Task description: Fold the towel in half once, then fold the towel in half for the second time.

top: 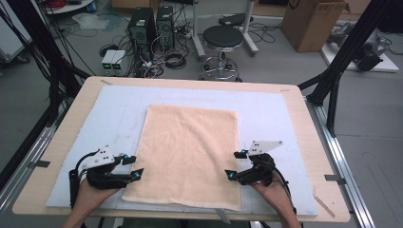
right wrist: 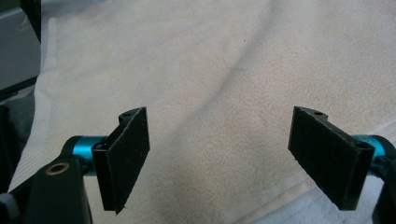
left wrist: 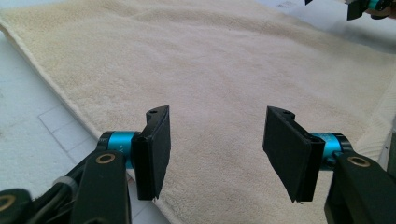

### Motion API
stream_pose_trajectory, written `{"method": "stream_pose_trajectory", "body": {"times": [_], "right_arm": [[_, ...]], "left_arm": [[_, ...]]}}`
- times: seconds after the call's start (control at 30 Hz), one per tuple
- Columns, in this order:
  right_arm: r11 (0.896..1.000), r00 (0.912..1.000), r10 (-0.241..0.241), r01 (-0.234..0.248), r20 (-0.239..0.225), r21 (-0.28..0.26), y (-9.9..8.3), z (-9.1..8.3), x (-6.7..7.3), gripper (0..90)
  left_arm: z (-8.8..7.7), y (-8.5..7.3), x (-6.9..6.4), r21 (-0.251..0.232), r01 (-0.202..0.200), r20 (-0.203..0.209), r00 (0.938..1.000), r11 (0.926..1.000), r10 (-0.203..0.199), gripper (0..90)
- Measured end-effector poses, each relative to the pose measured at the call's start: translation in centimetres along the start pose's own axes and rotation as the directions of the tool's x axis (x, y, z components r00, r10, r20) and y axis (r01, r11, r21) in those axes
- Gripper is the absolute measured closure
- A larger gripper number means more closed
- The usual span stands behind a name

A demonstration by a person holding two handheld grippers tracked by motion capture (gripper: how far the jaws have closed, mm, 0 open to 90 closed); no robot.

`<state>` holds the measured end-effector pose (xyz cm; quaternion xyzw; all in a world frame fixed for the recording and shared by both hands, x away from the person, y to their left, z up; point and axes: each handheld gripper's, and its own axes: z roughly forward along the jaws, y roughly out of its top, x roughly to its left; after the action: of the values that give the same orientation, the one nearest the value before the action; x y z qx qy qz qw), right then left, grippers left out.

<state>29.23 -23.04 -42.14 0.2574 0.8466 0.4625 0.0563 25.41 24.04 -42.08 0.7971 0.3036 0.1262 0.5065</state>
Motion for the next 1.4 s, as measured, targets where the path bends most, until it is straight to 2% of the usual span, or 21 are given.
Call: {"method": "stream_pose_trajectory", "body": {"times": [0.13, 0.33, 0.63, 0.73, 0.8, 0.9, 1.1, 1.23, 1.33, 1.4], "right_arm": [[1.0, 0.9999, -0.011, 0.011, -0.004, 0.002, 0.0, 0.2, 0.1, 20.0], [1.0, 1.0, 0.003, -0.003, -0.003, -0.002, 0.1, 0.0, 0.1, 19.8], [1.0, 1.0, -0.001, 0.001, 0.004, -0.002, 0.1, 0.1, -0.2, 19.0], [1.0, 0.9999, 0.007, -0.007, 0.008, -0.005, 0.1, 0.1, -0.4, 19.0], [1.0, 0.9999, 0.007, -0.007, 0.01, -0.012, 0.2, 0.0, -0.7, 18.8], [0.999, 0.9995, 0.029, -0.028, 0.011, -0.023, 0.2, -0.3, -1.1, 18.5], [0.998, 0.9979, 0.049, -0.047, 0.042, -0.033, 0.7, -0.8, -2.1, 18.0], [0.998, 0.9961, 0.061, -0.059, 0.065, -0.037, 1.3, -1.0, -3.1, 16.8], [0.998, 0.9939, 0.064, -0.063, 0.09, -0.013, 1.8, -0.8, -3.9, 16.9], [0.998, 0.9926, 0.07, -0.069, 0.099, -0.006, 2.3, -0.5, -4.5, 17.4]], "left_arm": [[0.0, 0.0, 0.0, 0.001, -0.003, -0.001, 1.0, 1.0, 0.003, 41.5], [0.0, -0.1, 0.2, -0.005, 0.001, -0.006, 1.0, 1.0, -0.002, 41.4], [0.2, -0.1, 0.6, 0.002, -0.002, -0.019, 0.9998, 1.0, 0.002, 41.4], [0.1, 0.0, 0.7, 0.004, 0.009, -0.017, 0.9998, 0.9999, -0.009, 41.4], [0.0, 0.1, 0.8, 0.007, 0.032, 0.005, 0.9995, 0.9995, -0.032, 41.3], [-0.2, 0.2, 0.9, -0.001, 0.038, -0.007, 0.9993, 0.9993, -0.038, 39.6], [0.1, 1.6, 2.2, -0.025, 0.05, -0.027, 0.9983, 0.9984, -0.051, 39.8], [0.9, 2.9, 3.3, -0.015, 0.05, -0.036, 0.9981, 0.9987, -0.05, 39.8], [1.8, 3.8, 4.2, -0.006, 0.051, -0.045, 0.9977, 0.9987, -0.051, 40.4], [2.5, 4.3, 4.8, -0.014, 0.066, -0.043, 0.9968, 0.9977, -0.067, 41.2]]}}
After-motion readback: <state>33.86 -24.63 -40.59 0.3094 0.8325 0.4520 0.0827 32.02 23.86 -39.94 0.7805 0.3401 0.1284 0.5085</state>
